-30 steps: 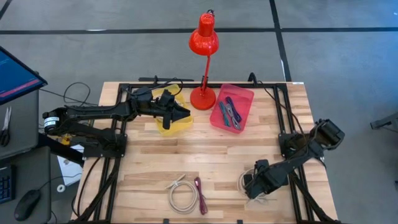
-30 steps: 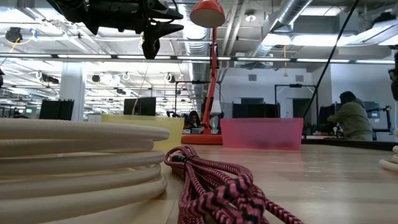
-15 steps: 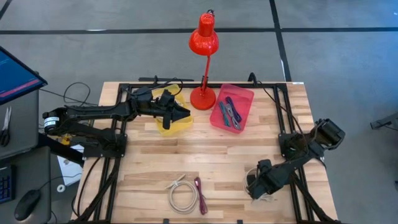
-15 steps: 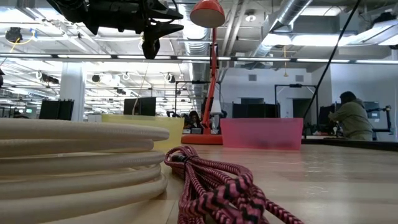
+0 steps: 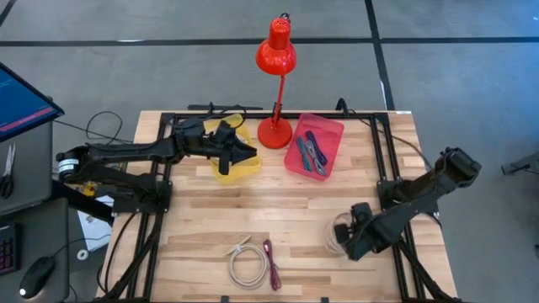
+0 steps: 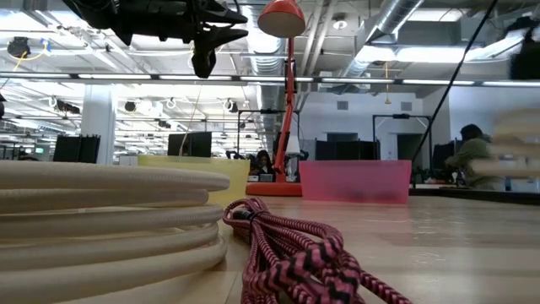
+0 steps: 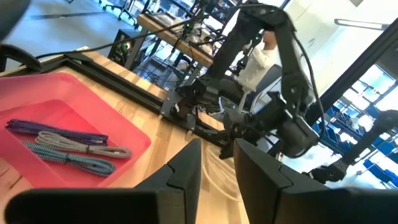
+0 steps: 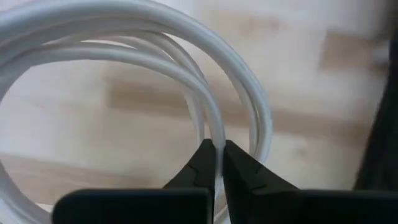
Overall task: Pick & Place USB Port
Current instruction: Put the light brown USB cable into the yellow bin
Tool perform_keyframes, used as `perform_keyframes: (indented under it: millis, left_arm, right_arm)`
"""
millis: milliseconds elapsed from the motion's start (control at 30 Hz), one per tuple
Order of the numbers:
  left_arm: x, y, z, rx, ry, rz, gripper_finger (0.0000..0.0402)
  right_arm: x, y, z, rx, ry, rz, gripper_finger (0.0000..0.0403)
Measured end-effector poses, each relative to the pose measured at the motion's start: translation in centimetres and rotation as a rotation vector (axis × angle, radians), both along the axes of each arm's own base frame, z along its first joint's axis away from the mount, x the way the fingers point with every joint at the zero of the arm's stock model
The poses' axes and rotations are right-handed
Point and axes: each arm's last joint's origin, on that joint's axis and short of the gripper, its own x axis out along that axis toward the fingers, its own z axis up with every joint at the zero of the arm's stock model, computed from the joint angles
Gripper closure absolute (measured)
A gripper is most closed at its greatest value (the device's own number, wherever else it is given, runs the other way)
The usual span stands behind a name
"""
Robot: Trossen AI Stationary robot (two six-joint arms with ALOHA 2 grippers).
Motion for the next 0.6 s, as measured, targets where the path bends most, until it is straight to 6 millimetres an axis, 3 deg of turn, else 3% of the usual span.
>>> perform_keyframes:
  millis: [300,600]
  left_arm:
    - [-1.1,-0.3,1.4,0.000,-0.060,0.000,0.0309]
    - [-1.6,-0.5,2.0,-0.219,-0.069,0.008,0.0309]
  right_arm:
    - [1.8,-5.0,3.5,-0.196,-0.257,0.020,0.0402]
    - [5.2,-9.4,9.3,-0.445,-0.426,0.120,0.0403]
